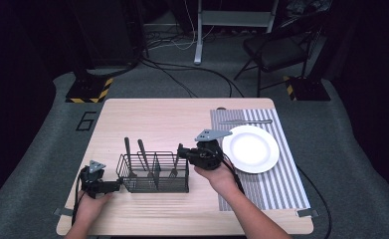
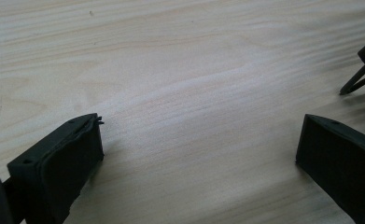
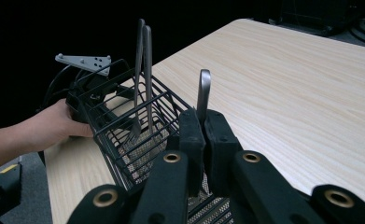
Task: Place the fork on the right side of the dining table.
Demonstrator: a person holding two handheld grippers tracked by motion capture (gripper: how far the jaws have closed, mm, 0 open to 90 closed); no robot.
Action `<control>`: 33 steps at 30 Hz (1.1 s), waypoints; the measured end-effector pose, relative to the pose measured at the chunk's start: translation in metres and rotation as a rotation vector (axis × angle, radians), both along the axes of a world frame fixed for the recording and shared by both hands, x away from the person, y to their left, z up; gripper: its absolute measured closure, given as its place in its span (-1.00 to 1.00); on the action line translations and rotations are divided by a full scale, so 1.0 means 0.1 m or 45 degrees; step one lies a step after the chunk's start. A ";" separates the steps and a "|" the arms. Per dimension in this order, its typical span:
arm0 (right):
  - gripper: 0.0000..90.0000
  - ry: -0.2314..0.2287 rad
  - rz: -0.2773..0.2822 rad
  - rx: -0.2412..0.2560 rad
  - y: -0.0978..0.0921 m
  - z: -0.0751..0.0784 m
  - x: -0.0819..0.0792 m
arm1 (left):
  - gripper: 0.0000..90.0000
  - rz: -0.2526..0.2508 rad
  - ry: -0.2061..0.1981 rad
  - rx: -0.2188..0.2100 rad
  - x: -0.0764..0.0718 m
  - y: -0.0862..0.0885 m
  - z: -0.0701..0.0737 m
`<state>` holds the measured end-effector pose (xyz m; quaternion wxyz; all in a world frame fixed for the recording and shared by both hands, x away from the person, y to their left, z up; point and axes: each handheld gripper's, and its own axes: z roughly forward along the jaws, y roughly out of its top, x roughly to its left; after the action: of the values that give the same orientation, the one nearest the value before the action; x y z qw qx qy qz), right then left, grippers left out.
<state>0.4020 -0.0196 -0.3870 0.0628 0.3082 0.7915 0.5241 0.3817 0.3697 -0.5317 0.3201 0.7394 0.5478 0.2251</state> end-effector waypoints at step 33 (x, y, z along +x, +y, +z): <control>0.94 -0.077 -0.068 0.087 -0.21 0.71 -0.03 | -1.00 0.000 0.000 0.000 0.00 0.00 0.00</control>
<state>0.3987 -0.0408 -0.3155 0.0899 0.3152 0.7623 0.5581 0.3816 0.3697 -0.5317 0.3201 0.7394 0.5479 0.2251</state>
